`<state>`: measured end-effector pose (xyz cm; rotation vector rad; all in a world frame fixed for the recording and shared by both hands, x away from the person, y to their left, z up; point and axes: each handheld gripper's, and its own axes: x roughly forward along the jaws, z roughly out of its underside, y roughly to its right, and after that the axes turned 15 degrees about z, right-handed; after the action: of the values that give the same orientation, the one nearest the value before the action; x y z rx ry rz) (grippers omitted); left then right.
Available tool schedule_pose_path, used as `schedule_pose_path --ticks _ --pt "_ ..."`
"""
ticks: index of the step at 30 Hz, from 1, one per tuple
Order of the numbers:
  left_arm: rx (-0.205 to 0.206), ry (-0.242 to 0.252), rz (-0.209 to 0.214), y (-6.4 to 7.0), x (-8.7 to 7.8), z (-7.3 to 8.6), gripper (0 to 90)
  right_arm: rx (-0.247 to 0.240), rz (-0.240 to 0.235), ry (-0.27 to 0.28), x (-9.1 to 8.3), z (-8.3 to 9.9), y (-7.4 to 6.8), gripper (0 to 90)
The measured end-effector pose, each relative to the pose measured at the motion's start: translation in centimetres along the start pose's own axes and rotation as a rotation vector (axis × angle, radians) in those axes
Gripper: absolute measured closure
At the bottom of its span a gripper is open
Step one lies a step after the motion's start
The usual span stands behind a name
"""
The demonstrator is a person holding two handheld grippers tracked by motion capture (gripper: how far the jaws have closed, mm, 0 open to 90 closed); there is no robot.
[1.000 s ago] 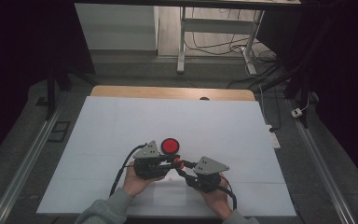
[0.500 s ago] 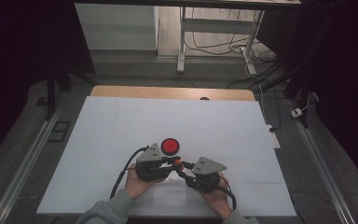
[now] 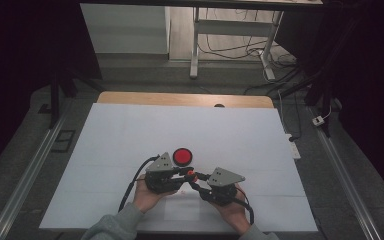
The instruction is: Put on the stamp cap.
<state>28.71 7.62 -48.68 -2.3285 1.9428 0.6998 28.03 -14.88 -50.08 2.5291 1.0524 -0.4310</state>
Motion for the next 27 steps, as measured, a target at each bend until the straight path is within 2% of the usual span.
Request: schedule_pose_path --ticks 14,27 --pt "0.005 0.004 0.001 0.07 -0.09 -0.1 72.4 0.006 -0.001 0.012 -0.05 0.08 0.07 63.1" --pt "0.003 0.027 0.011 0.08 -0.44 -0.3 72.4 0.028 0.006 0.009 -0.13 0.11 0.35 54.1"
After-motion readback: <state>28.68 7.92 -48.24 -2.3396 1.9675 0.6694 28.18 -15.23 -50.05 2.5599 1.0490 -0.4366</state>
